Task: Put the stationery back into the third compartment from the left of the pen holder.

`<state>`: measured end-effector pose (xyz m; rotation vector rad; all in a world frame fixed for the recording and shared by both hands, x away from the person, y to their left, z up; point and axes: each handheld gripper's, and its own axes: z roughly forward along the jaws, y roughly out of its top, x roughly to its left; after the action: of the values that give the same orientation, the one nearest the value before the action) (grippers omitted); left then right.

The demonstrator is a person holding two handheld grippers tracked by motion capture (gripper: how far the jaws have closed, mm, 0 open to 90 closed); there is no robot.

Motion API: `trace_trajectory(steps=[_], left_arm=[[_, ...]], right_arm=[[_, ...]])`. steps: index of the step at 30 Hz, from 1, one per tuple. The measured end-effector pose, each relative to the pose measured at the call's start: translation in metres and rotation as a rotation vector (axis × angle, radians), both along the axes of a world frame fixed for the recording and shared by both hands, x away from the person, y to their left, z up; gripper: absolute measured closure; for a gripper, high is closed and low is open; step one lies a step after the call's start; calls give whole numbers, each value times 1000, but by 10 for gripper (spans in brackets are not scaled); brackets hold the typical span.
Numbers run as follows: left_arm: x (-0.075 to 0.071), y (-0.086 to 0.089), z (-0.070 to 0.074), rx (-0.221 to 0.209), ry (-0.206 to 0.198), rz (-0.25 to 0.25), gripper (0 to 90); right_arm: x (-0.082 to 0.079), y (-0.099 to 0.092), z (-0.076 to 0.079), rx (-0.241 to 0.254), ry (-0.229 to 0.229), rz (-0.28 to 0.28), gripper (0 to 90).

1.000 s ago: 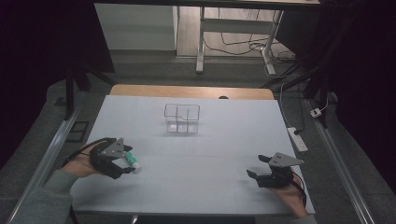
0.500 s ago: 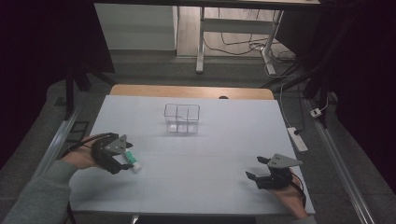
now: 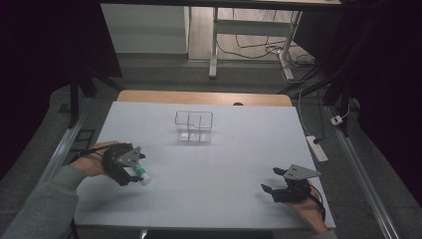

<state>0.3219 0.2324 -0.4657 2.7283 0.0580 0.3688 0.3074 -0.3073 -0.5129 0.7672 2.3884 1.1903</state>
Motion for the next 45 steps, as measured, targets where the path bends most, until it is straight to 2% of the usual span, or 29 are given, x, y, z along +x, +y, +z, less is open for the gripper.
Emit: trace_trajectory(steps=[7,13,16,21,28,31,45], left_arm=[[4,0,-6,25,-2,-44,290],[8,-2,-12,62,25,-84,303],[8,-7,-16,86,64,-120,303],[11,-13,-22,133,81,-147,298],[15,-16,-27,156,64,-163,301],[15,-19,-29,178,45,-183,310],[17,-22,-34,210,77,-223,389]], right_arm=[[1,0,0,-6,1,0,218],[1,1,-1,-12,1,4,220],[0,0,0,-1,-7,-5,225],[1,1,-1,-11,-5,6,227],[0,1,-2,-14,3,5,228],[1,1,-2,-14,4,8,228],[1,2,-3,-23,7,11,228]])
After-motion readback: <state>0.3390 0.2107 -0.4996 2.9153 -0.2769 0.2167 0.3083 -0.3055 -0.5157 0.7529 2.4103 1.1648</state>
